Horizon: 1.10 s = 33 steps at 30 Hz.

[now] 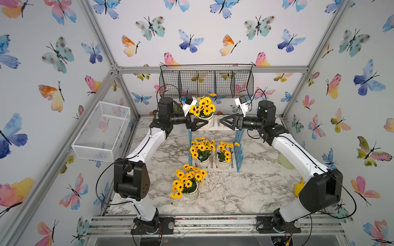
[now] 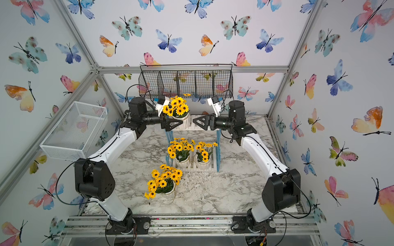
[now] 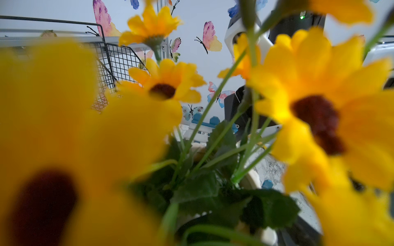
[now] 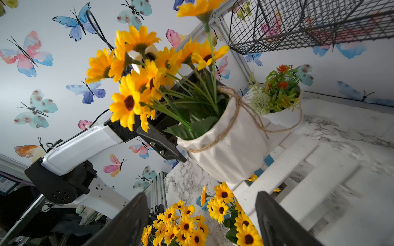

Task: Take the sunflower pots off the shelves
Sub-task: Pick up the sunflower pot from the shelf.

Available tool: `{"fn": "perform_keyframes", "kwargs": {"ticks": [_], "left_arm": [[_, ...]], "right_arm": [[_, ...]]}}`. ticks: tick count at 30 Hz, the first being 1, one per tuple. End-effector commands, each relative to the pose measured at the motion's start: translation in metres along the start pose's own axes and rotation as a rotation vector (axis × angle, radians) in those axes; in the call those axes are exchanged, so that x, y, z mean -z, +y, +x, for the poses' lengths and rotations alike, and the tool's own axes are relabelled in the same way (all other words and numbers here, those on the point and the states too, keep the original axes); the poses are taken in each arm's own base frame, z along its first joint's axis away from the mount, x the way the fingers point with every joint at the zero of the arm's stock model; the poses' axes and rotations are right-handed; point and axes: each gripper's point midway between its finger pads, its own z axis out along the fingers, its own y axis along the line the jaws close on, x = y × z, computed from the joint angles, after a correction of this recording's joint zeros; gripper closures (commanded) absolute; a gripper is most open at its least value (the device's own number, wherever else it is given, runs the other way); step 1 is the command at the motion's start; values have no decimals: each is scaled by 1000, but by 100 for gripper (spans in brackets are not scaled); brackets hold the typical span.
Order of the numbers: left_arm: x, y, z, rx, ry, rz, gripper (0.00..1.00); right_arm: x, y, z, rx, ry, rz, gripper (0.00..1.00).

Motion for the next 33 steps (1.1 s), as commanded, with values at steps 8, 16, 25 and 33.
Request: {"fn": "perform_keyframes", "kwargs": {"ticks": [8,16,25,33], "left_arm": [[-6,-13,-5,-3,-6,71,2],[-9,-14,-5,-1,-6,80,2],[-11,-10,-5,7,-5,76,2],[-14,-9,-4,19,-4,80,2]], "right_arm": [[-17,4,-11,25,-13,-58,22],[-22,3,-15,27,-17,-73,23],[-37,9,-10,24,11,-109,25],[-45,13,-6,24,21,-128,25]]}}
